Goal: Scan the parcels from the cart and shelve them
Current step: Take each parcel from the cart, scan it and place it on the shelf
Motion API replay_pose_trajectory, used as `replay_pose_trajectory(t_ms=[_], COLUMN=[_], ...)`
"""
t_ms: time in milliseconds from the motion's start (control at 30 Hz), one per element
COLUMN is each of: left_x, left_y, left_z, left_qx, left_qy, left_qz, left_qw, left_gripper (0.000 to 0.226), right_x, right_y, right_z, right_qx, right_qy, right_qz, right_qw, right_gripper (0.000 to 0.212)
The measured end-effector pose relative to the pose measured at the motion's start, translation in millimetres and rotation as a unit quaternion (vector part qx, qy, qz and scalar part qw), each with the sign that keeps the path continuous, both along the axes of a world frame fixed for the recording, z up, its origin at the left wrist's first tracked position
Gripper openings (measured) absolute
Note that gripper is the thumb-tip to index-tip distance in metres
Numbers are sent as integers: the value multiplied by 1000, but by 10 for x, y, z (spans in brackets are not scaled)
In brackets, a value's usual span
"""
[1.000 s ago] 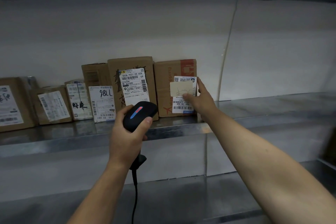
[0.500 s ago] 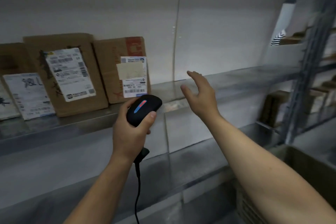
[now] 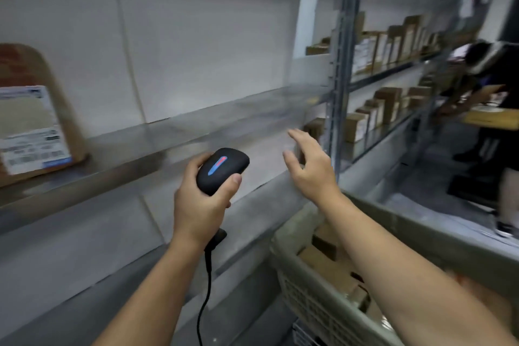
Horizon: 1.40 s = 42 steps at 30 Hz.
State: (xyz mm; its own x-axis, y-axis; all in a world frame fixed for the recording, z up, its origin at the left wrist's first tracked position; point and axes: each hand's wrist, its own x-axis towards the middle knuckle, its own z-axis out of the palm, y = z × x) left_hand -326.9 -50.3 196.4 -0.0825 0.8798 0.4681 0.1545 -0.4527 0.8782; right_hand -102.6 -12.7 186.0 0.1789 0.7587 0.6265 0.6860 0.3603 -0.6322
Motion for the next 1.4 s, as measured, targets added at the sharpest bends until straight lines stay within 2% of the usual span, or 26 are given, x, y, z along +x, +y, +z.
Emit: replay_pose_trajectory(t_ms=[400, 833, 1033, 1233, 1400], left_x=[1497, 2485, 3079, 3629, 3941], left_y=[3, 172, 504, 779, 928], left_z=[-582, -1123, -1586, -1962, -2275], left_qx=[-68, -139, -200, -252, -300], left_qy=[45, 109, 145, 184, 209], left_qz=[-107, -190, -255, -325, -374], left_qw=[991, 966, 935, 892, 852], left_gripper=[54, 50, 64, 67, 61], right_x=[1651, 2458, 2761, 2978, 3084], right_y=[-741, -1218, -1286, -1257, -1202], right_z=[-798, -1741, -2241, -2727, -3080], right_qx=[-107, -205, -266, -338, -398], right_qy=[69, 154, 193, 237, 253], right_qz=[-105, -231, -301, -371, -412], right_qw=[986, 939, 895, 832, 780], right_gripper=[51, 55, 55, 61, 68])
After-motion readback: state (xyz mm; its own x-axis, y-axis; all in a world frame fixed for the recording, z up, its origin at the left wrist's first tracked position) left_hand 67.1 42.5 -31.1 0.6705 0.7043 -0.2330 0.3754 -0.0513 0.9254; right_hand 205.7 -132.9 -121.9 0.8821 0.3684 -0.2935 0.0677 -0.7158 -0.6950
